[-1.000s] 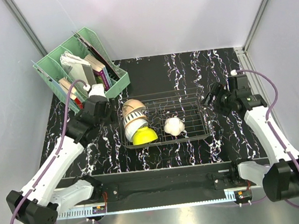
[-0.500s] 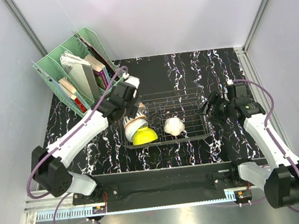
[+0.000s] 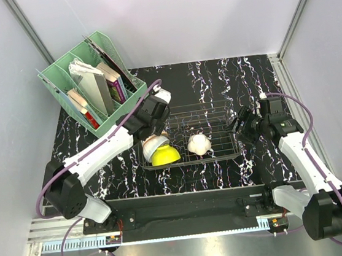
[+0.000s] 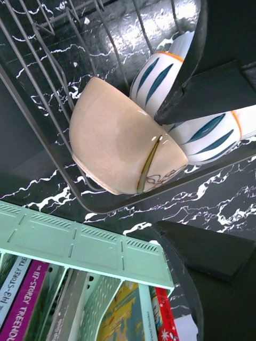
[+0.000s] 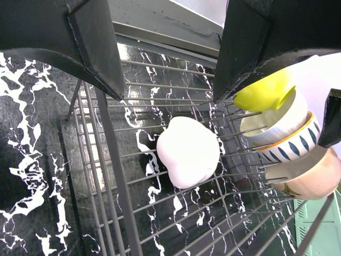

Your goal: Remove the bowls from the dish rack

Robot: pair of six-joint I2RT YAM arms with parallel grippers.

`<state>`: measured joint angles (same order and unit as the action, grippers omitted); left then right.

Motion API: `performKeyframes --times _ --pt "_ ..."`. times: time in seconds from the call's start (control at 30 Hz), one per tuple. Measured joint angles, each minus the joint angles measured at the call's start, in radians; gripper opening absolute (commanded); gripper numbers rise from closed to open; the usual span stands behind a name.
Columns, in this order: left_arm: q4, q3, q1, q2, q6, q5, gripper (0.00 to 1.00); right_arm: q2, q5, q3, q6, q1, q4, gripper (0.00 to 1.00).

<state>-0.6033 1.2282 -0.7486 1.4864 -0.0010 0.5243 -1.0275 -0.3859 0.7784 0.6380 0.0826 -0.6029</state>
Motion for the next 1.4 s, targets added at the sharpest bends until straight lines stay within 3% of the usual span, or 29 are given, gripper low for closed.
performKeyframes --times 0.33,0.6,0.7,0.97,1.4 --pt "0.045 0.01 0.0 0.057 0.035 0.02 0.77 0.0 0.0 -0.011 0.001 0.0 0.001 0.75" --pt "0.1 0.013 0.0 0.114 0.05 0.037 0.7 0.0 0.0 -0.015 0.001 0.0 0.008 0.75" --pt "0.112 0.011 0.0 0.121 0.051 0.035 0.65 0.0 -0.002 -0.02 0.003 0.001 0.016 0.74" --pt "0.161 -0.024 0.001 0.121 0.112 0.095 0.37 0.001 -0.005 -0.041 0.014 0.003 0.045 0.74" --pt "0.185 -0.034 0.003 0.13 0.128 0.173 0.25 0.01 -0.006 -0.075 0.031 0.008 0.074 0.71"
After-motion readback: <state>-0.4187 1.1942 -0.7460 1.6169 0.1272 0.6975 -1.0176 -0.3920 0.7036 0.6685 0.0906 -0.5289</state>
